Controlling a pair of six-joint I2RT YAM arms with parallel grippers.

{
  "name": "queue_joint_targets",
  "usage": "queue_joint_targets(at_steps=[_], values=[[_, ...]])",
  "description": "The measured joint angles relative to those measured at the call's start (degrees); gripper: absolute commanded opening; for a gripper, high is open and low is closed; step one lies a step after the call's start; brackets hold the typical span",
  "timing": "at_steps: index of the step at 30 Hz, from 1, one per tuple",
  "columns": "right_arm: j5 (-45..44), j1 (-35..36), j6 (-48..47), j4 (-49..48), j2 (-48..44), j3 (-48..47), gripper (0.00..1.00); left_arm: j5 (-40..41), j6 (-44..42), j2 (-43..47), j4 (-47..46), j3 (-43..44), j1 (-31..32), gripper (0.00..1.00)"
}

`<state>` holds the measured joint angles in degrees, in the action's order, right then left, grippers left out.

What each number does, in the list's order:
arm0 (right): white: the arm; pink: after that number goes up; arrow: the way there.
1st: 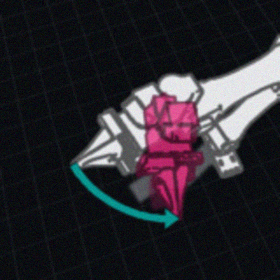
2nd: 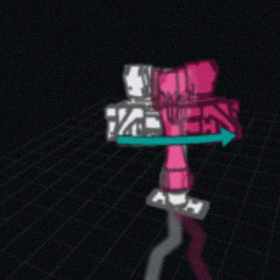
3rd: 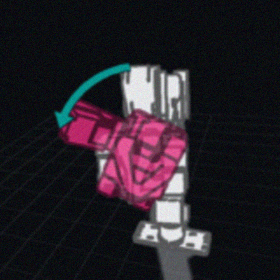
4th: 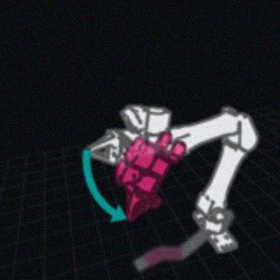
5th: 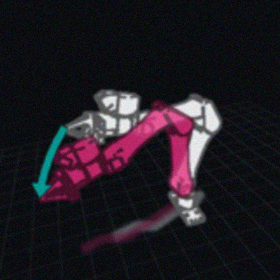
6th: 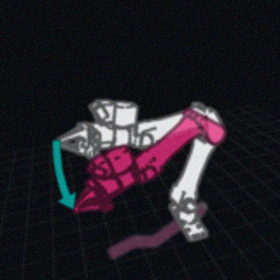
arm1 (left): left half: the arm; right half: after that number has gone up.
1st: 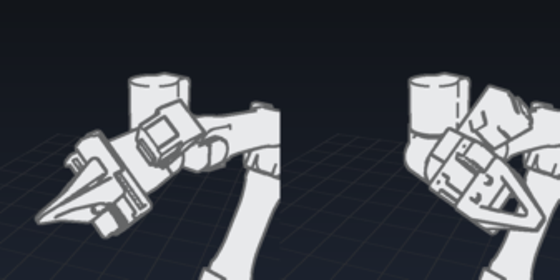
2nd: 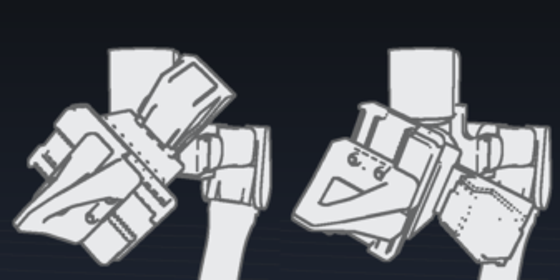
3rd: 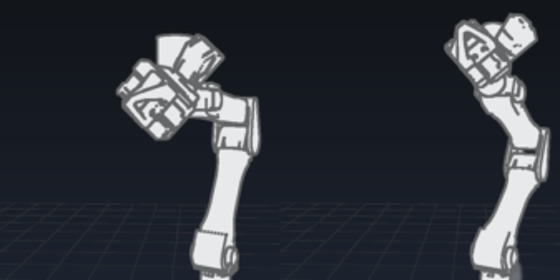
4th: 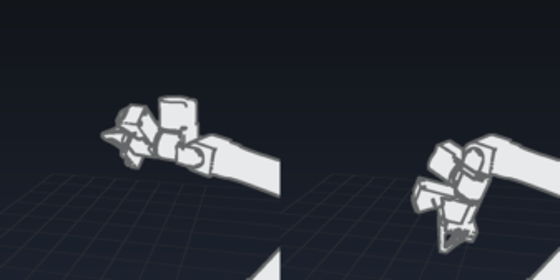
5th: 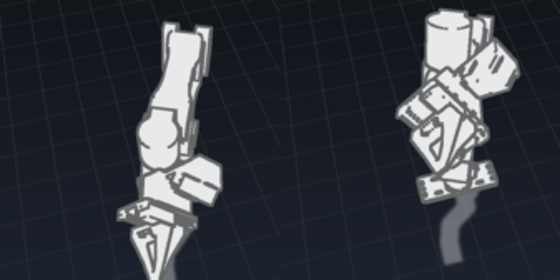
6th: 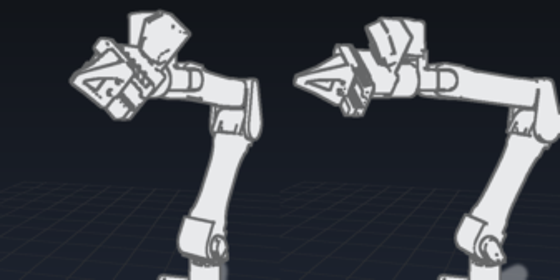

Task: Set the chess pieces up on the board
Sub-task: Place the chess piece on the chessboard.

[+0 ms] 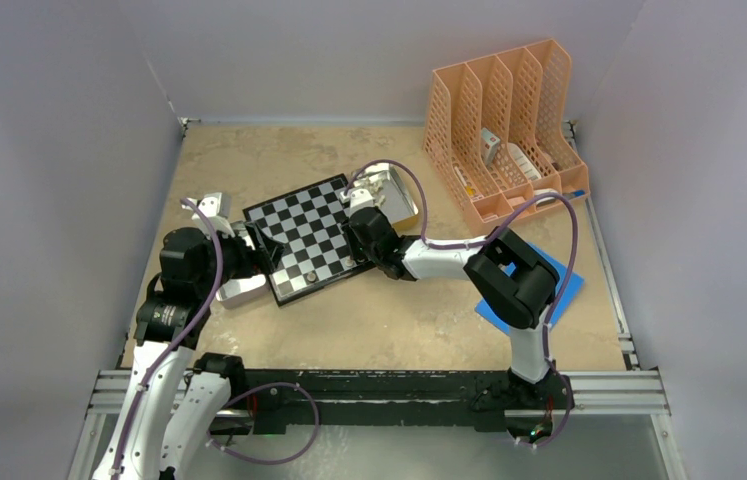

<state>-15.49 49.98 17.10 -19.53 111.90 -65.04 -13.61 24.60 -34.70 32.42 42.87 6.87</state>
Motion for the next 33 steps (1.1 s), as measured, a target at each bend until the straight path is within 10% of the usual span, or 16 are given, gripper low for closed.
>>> queue_joint_targets(at_steps=[33], values=[[-0.2, 0.0, -0.5, 3.3, -4.1, -0.3, 0.31, -0.3, 0.3, -2.2, 0.0, 0.0, 0.0, 0.81]])
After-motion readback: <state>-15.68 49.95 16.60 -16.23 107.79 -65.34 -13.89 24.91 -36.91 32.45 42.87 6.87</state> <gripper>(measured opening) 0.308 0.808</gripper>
